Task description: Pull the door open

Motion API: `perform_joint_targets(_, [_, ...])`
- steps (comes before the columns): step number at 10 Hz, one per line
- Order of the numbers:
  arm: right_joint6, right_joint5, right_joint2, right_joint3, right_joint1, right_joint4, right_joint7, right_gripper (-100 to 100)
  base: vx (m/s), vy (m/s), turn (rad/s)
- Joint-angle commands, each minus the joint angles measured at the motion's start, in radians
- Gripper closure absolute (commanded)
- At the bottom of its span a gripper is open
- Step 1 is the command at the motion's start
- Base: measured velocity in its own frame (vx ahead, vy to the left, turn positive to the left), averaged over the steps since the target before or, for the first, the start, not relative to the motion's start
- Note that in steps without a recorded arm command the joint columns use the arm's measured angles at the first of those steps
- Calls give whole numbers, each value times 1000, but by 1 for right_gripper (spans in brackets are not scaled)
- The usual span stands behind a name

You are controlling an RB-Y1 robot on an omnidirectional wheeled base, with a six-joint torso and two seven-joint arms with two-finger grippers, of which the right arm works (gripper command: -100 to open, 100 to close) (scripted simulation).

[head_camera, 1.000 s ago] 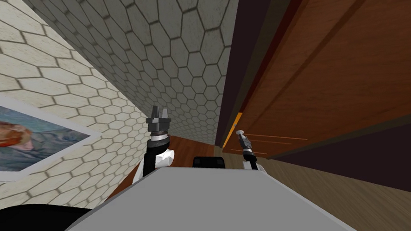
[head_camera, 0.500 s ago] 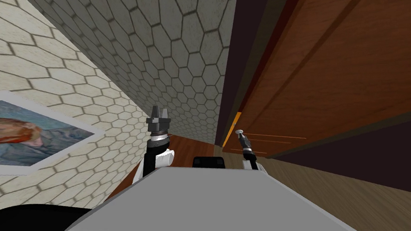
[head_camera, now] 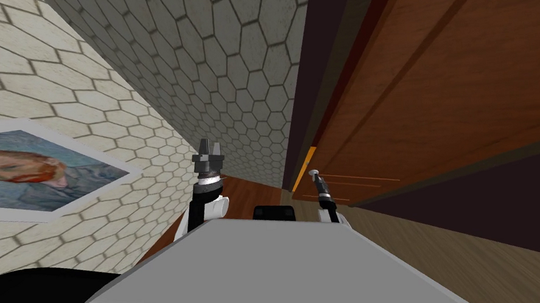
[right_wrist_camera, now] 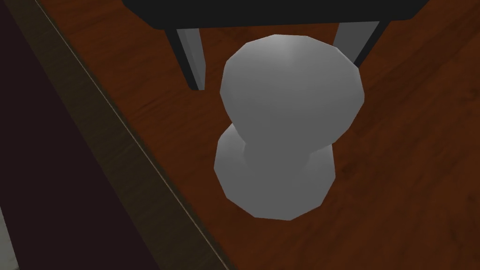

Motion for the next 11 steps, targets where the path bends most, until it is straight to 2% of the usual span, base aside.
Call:
perform_joint_targets(1, [-9, -23, 9, 37, -6, 13, -50, 100, -56, -8, 42])
perform_joint_targets(3, [-9, -23, 9, 37, -6, 13, -67, 100, -35, -5, 4])
perform_joint_targets(5, [-9, -62, 1, 66, -10, 14, -137, 100, -35, -13, 36])
perform_joint_targets(6, [-9, -62, 1, 66, -10, 14, -148, 100, -42, -25, 6])
perform_joint_targets(7, [-10, -83, -4, 81, -11, 15, -181, 100, -49, -17, 15])
perform_joint_targets(10, [-10, -103, -8, 96, -13, 15, -230, 100, -34, -15, 15])
perform_joint_targets(11, [-10, -124, -13, 111, -15, 16, -264, 100, -39, -11, -2])
